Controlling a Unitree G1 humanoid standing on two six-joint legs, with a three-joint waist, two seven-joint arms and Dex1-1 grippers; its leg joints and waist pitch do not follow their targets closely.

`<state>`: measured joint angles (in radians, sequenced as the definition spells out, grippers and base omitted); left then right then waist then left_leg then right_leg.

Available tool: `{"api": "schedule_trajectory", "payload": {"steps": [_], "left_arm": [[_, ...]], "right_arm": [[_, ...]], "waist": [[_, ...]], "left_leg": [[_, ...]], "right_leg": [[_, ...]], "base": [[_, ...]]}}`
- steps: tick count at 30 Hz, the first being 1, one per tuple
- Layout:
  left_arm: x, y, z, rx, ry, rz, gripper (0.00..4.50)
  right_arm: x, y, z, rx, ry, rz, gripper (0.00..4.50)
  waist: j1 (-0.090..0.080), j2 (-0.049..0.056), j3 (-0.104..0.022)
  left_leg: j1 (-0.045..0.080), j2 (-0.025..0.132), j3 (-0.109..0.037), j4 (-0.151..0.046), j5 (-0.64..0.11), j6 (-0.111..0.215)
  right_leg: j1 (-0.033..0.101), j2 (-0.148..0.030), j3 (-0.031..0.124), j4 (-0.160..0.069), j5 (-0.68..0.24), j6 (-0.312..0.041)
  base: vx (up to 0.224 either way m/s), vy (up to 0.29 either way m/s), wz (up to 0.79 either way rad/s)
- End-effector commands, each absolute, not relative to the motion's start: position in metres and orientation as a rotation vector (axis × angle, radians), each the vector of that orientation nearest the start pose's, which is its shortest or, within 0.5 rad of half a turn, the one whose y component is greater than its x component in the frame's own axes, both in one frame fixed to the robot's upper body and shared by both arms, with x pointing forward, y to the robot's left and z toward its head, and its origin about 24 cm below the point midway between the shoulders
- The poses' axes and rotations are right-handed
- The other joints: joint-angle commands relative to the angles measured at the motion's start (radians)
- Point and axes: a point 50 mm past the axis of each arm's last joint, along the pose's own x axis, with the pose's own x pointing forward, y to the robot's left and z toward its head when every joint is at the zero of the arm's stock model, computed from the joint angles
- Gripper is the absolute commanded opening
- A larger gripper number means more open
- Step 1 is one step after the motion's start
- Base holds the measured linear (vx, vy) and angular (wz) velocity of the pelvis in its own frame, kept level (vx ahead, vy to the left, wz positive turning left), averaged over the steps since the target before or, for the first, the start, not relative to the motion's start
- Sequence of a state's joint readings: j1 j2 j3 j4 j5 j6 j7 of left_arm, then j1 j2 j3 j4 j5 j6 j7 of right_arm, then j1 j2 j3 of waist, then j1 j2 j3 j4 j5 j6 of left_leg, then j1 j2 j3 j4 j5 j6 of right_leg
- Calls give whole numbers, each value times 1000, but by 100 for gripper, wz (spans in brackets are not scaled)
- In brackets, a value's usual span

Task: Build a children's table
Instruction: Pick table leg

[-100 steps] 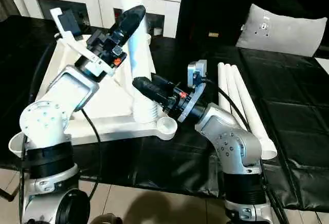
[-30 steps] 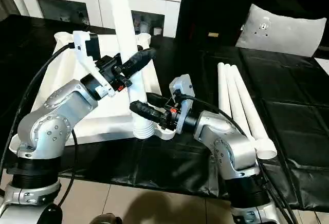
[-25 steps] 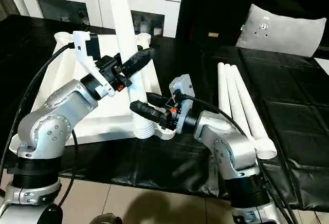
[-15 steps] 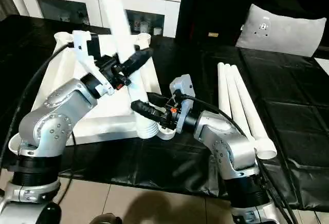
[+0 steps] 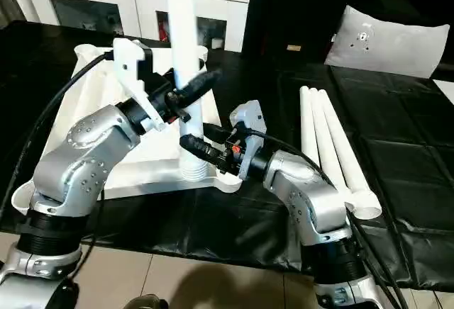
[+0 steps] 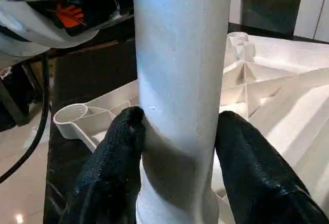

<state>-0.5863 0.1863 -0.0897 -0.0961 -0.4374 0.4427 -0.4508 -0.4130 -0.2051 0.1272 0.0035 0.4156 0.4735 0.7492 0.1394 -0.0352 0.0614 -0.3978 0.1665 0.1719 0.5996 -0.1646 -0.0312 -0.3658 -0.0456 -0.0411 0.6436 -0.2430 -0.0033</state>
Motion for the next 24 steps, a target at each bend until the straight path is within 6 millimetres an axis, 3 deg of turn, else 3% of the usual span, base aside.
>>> {"api": "schedule_trajectory", "payload": {"steps": [1,7,10,14,17,18,19,24], "left_arm": [[320,97,189,-118,-192,-744,181],[326,100,188,-291,-154,-681,181],[330,105,189,-384,-138,-649,181],[330,110,191,-443,-130,-645,181],[329,111,193,-458,-124,-670,181],[329,111,194,-458,-119,-689,181],[329,111,194,-458,-118,-689,181],[328,112,200,-494,-119,-721,181]], "right_arm": [[297,-95,119,135,53,1029,179],[298,-97,121,143,49,1028,179],[295,-99,124,209,56,1065,248],[292,-107,134,261,29,1097,278],[293,-117,144,323,-4,1107,309],[293,-125,152,372,-28,1111,321],[294,-127,153,381,-29,1112,321],[296,-134,157,403,-27,1102,358]], "waist": [[-7,5,-70],[-6,4,-69],[-6,2,-70],[-4,-3,-70],[-1,0,-72],[-2,-6,-71],[1,-3,-71],[1,-4,-70]], "left_leg": [[33,69,-23,-68,-131,-42],[33,68,-24,-67,-140,-38],[34,68,-24,-67,-147,-37],[32,67,-24,-65,-123,-16],[32,67,-24,-64,-113,-11],[34,67,-22,-63,-114,-8],[35,67,-23,-63,-114,-5],[33,66,-22,-65,-127,-26]], "right_leg": [[32,-103,49,-71,28,-174],[31,-102,49,-74,2,-181],[32,-101,49,-74,-3,-180],[36,-101,49,-74,24,-174],[34,-102,48,-72,19,-175],[34,-101,48,-73,18,-178],[31,-101,47,-72,8,-182],[31,-103,47,-78,-31,-175]], "base": [[0,0,0],[0,0,0],[0,0,0],[0,0,0],[0,0,0],[0,0,0],[0,0,0],[0,0,0]]}}
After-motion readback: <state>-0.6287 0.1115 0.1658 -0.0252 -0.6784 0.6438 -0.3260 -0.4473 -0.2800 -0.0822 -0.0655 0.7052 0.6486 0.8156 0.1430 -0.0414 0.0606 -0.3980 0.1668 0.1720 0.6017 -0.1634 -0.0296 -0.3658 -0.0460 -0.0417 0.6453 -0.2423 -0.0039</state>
